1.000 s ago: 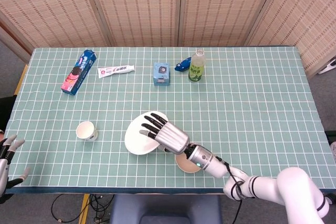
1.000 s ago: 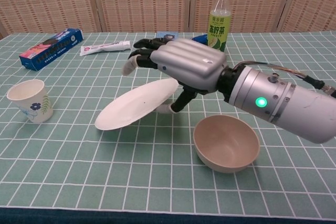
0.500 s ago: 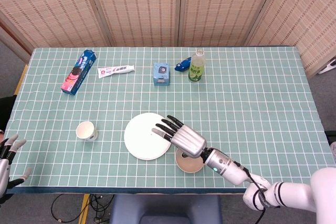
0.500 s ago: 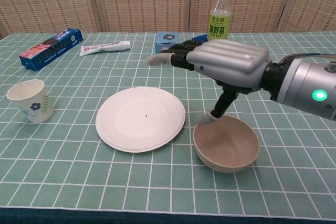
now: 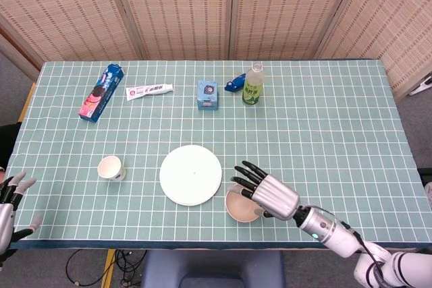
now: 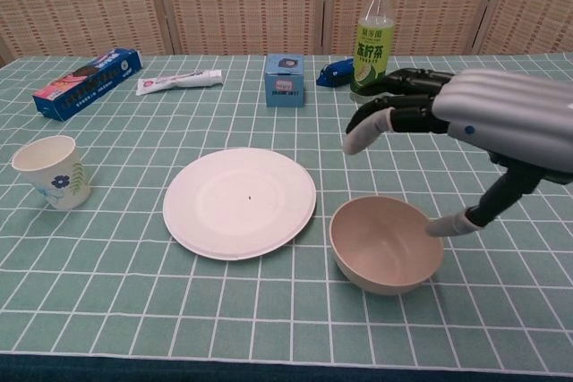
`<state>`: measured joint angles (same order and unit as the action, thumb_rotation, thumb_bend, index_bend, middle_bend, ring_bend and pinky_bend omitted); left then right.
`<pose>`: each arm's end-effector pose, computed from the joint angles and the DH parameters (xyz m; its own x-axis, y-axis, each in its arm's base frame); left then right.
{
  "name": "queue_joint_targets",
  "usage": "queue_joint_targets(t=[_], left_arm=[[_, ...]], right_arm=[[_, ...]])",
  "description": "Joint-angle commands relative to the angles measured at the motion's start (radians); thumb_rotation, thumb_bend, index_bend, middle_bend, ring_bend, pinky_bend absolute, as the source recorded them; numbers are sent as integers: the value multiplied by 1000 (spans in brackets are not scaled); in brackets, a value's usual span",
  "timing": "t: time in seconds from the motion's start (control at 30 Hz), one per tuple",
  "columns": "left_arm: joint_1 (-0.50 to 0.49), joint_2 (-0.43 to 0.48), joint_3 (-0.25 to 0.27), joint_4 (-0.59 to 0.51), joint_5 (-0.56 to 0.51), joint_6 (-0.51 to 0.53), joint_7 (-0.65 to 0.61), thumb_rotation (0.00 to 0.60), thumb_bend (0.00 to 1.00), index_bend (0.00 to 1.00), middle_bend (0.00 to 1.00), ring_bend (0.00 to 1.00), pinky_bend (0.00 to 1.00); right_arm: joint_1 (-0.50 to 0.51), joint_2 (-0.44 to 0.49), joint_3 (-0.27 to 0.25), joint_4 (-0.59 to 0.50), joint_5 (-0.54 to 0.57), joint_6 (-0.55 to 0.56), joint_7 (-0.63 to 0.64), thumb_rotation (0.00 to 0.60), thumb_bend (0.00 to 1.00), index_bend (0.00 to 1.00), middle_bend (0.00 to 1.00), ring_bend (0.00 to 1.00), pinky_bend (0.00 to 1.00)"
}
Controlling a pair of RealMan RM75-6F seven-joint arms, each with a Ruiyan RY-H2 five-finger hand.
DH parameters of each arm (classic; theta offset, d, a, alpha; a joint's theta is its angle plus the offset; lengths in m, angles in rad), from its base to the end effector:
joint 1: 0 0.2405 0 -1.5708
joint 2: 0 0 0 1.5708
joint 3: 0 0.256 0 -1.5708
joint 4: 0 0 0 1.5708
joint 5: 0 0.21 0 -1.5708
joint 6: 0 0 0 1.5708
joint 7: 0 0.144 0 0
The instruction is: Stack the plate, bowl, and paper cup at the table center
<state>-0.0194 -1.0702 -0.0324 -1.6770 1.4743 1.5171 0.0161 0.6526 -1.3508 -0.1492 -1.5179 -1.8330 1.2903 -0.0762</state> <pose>-0.3158 0.1563 0.1718 0.3946 0.0151 0.9187 0.9158 0.0748 -0.3946 -0.1700 -0.2492 0.0294 0.5419 -0.0706 0.8375 -0.5458 -0.7873 0.2867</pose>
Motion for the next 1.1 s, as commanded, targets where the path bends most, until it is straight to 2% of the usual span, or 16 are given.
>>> queue_joint_targets(t=[0.03,0.33,0.6,0.83,1.1], left_arm=[[-3,1,1,-6,3,-2,5,600,264,159,62,73,100],[-7,7,1,-20,9,-4,15,600,264,159,62,73,100],[-8,7,3,-24,9,-6,18,600,264,159,62,73,100],[-10,7,4,-22,9,-11,17,600,263,159,62,73,100],[-10,4,6,-13,5,-13,11,600,264,159,62,73,100]], right_arm=[[-32,9,-32,44,-41,29,12,600,14,278,203,0,0],[-74,-60,-53,185,-55,12,35,600,20,340,210,0,0],[-76,-166,-37,331,-78,16,70,600,159,398,211,0,0],[-74,-244,-28,439,-100,43,109,600,267,514,251,4,0],[-65,-265,-25,474,-112,65,138,600,353,646,309,46,2]])
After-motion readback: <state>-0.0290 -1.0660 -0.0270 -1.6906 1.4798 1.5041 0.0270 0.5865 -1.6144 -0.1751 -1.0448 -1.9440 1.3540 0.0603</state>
